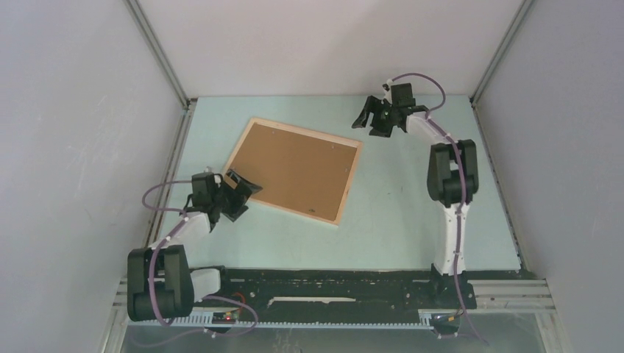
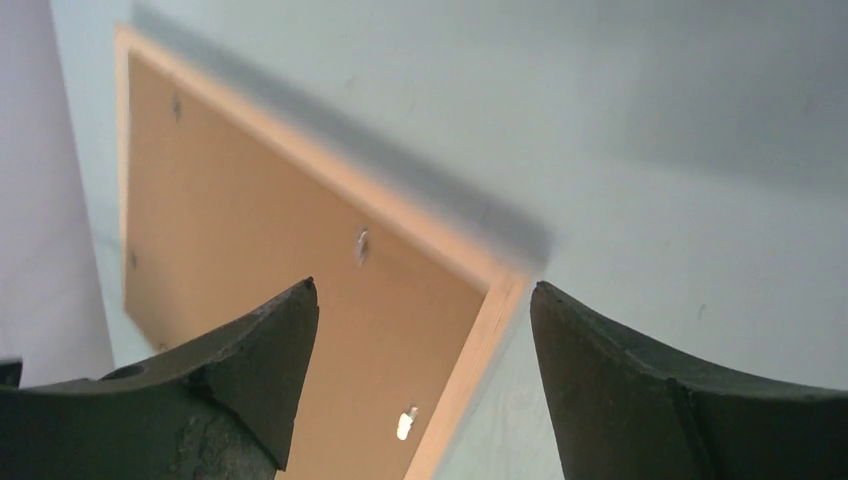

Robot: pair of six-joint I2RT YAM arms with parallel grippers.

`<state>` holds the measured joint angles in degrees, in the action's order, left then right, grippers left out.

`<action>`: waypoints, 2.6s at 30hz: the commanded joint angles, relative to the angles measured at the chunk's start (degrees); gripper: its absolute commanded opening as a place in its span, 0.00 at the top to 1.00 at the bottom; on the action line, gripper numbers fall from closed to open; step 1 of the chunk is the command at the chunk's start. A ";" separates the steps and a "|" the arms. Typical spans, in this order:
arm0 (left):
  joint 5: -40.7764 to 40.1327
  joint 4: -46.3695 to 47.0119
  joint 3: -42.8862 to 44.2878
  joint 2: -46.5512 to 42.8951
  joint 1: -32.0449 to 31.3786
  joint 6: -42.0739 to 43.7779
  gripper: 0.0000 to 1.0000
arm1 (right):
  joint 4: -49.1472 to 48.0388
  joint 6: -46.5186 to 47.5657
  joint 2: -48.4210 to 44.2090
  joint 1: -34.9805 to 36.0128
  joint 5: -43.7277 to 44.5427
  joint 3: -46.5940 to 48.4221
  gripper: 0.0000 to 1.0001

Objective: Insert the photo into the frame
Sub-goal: Adjust the photo frame at the center of the board.

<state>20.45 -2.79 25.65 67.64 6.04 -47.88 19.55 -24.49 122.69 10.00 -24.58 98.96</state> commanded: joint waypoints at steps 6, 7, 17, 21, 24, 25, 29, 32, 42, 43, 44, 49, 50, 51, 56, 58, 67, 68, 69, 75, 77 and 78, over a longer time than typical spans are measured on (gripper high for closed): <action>-2.10 5.73 -2.65 -1.06 -1.85 -4.09 0.00 | 4.48 -0.12 20.71 -1.62 -12.40 25.05 0.22; -2.28 5.76 -2.47 -0.28 -1.83 -4.19 0.00 | 3.94 -0.37 21.83 -1.50 -14.01 25.58 0.24; -3.76 6.35 2.65 8.47 -1.90 -3.57 0.00 | -2.77 -3.93 16.40 -1.12 -24.30 10.47 0.36; -2.86 6.73 6.98 12.74 -1.88 -2.34 0.00 | -17.25 -10.15 4.42 -1.78 -27.97 -10.42 0.43; -1.74 6.74 9.24 14.89 -2.17 -1.97 0.00 | -19.91 -10.51 -1.94 -0.63 -28.45 -21.33 0.44; -1.25 6.63 10.03 15.56 -2.32 -1.44 0.00 | -19.83 -10.48 -4.13 -0.11 -27.73 -24.46 0.46; 0.98 3.53 14.23 19.34 -3.19 1.18 0.00 | -21.20 -11.66 -12.25 3.53 -23.20 -37.59 0.45; 3.87 3.24 16.22 21.98 -3.34 2.46 0.00 | -13.64 -7.79 -16.76 7.20 -16.67 -41.43 0.44; -8.53 -16.10 22.75 18.00 -3.36 10.59 0.00 | -8.05 -3.86 -25.22 10.60 -9.05 -47.00 0.35; -10.89 -17.70 21.72 15.26 -3.43 11.12 0.00 | -7.69 -3.39 -24.52 10.13 -9.61 -46.20 0.34; -12.69 -18.79 20.43 12.24 -3.40 11.74 0.00 | -7.54 -3.10 -23.95 9.94 -10.15 -45.76 0.34; -12.34 -18.96 13.48 0.46 -7.41 12.83 0.08 | -8.87 -4.11 -22.26 9.98 -11.54 -45.26 0.35; -11.95 -19.07 12.77 -0.42 -8.61 12.36 0.09 | -9.17 -4.37 -22.18 9.96 -11.54 -45.21 0.36; -11.99 -19.24 12.09 -1.12 -9.47 11.78 0.10 | -9.33 -4.54 -22.10 9.95 -11.54 -45.11 0.36; -13.85 -18.60 9.23 -2.04 -11.65 10.48 0.11 | -9.68 -4.78 -21.92 10.12 -11.63 -44.68 0.36; -14.54 -18.57 9.02 -1.83 -11.87 10.61 0.11 | -9.86 -4.96 -21.76 10.06 -11.75 -44.64 0.36; -12.47 -15.72 8.51 1.84 -12.98 9.94 0.10 | -10.85 -5.73 -20.68 11.05 -11.99 -44.31 0.39; -12.47 -15.45 8.35 2.22 -13.25 9.73 0.10 | -10.85 -5.80 -20.61 11.18 -11.99 -44.31 0.39; -12.16 -14.96 8.16 2.64 -13.45 9.51 0.10 | -10.85 -5.81 -20.63 11.37 -11.98 -44.29 0.39; -8.14 -11.30 8.04 5.84 -15.41 8.42 0.10 | -11.20 -6.01 -19.84 11.95 -12.17 -43.91 0.39; -0.66 -6.86 6.99 8.12 -15.62 6.60 0.09 | -11.51 -6.29 -19.15 12.27 -12.50 -43.74 0.40; 2.89 -3.69 5.85 9.47 -15.70 4.88 0.09 | -11.82 -6.51 -18.94 12.60 -12.63 -43.61 0.40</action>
<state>9.65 -15.49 34.92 72.07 -7.99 -38.15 9.56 -30.17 102.59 21.67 -36.14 53.12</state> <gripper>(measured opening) 0.902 0.606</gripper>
